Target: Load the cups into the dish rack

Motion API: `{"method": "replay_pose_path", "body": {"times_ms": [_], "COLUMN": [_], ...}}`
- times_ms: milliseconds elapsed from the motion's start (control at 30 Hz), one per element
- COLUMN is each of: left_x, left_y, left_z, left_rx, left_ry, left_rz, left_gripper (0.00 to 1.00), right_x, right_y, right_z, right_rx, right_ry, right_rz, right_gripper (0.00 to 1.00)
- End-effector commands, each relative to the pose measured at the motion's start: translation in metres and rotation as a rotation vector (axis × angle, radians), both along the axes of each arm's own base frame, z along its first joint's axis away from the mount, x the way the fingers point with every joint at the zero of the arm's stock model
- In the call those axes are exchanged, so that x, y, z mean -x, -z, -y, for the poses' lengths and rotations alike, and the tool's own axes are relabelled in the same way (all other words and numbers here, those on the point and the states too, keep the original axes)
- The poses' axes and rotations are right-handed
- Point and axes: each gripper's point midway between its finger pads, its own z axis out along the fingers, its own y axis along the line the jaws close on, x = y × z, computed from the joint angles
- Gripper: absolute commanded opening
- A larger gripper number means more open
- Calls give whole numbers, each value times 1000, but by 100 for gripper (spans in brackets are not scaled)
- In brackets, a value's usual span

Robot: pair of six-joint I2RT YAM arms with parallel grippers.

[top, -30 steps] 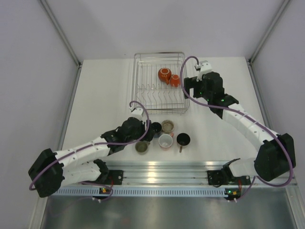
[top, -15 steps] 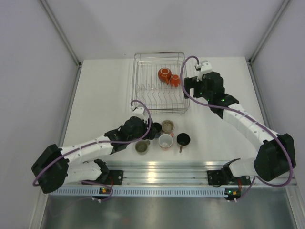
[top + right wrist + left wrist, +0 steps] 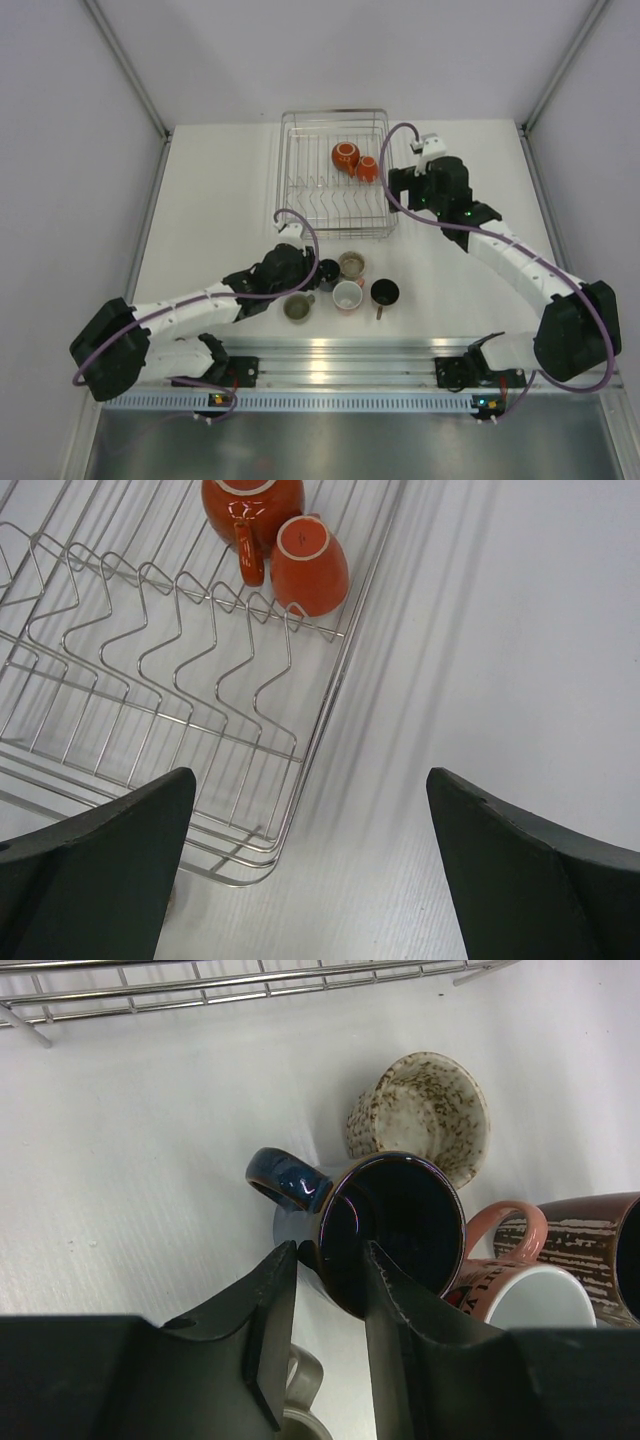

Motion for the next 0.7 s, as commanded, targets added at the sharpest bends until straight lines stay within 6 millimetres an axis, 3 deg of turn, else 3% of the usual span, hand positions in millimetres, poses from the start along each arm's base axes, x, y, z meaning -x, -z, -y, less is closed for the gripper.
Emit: {"method": "replay_pose_path", "body": {"times_ms": [0,333,500,567,667], "left_x": [-8,-11,-11,-11,-13], "left_y": [-8,7,5,1,-14], "left_z": [9,15,15,13,9], "left_rx": [15,-9,-12,-20,-14], "left_ry": [-4,9,13,10,-1], "left_rz": [22,-5,-4,0,31], "left_gripper": [37,31,6,1,0], "right_x": [-1,7,10,11,10], "right_y": [-27,-27,-28,-26,-24], "right_z": [3,11,13,14,15], "right_rx": [-40,-39,-41,-42,-44], "right_ry": [3,12,16,18,22], "right_rz": [78,78,82,80,78], "right_gripper": [99,99,99,99,99]}}
